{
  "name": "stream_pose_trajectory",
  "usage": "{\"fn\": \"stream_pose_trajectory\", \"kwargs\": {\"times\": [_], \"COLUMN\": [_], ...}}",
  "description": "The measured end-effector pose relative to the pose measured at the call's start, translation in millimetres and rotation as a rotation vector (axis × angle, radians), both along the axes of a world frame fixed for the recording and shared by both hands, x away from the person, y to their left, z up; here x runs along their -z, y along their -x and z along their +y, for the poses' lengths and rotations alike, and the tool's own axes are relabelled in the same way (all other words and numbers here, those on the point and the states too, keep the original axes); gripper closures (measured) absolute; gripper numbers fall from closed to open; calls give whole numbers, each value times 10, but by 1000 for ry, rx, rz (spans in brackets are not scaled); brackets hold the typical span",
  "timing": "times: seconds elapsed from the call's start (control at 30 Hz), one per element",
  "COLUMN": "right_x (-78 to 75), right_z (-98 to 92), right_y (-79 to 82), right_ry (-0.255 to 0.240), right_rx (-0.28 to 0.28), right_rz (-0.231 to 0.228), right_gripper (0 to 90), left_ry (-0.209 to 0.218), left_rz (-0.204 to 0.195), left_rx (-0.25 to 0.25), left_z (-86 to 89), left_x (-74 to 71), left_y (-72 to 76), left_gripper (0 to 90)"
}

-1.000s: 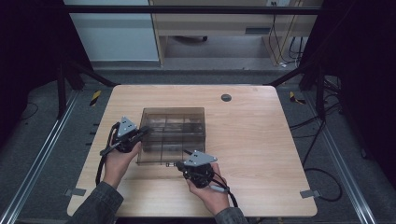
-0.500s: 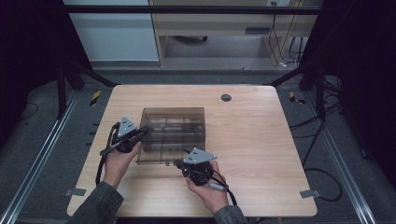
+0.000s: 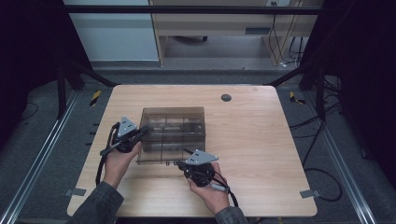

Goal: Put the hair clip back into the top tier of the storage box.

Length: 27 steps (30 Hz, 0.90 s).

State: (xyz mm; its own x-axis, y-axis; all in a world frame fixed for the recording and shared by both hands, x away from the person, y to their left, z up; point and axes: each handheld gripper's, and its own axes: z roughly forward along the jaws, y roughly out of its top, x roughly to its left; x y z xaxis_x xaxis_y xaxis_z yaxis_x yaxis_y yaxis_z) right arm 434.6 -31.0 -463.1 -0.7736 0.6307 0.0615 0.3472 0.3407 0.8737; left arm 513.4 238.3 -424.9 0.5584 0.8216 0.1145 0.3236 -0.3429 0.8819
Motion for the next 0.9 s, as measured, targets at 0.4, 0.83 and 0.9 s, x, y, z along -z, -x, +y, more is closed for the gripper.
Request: {"fn": "stream_pose_trajectory", "kwargs": {"times": [0.4,0.83,0.9], "right_x": [-12,-17,-18], "right_z": [30,25,26], "right_y": [-25,-60,-66], "right_ry": [-12,-22,-23], "right_rx": [-2,5,7], "right_rz": [2,7,8], "right_gripper": [900,900,900], "left_ry": [-3,0,-1], "left_rz": [-2,-1,-1], "left_rx": [3,1,2], "left_z": [-8,-8,-8], "left_x": [1,2,2], "left_y": [-1,-2,-2], "left_gripper": [882,881,881]}}
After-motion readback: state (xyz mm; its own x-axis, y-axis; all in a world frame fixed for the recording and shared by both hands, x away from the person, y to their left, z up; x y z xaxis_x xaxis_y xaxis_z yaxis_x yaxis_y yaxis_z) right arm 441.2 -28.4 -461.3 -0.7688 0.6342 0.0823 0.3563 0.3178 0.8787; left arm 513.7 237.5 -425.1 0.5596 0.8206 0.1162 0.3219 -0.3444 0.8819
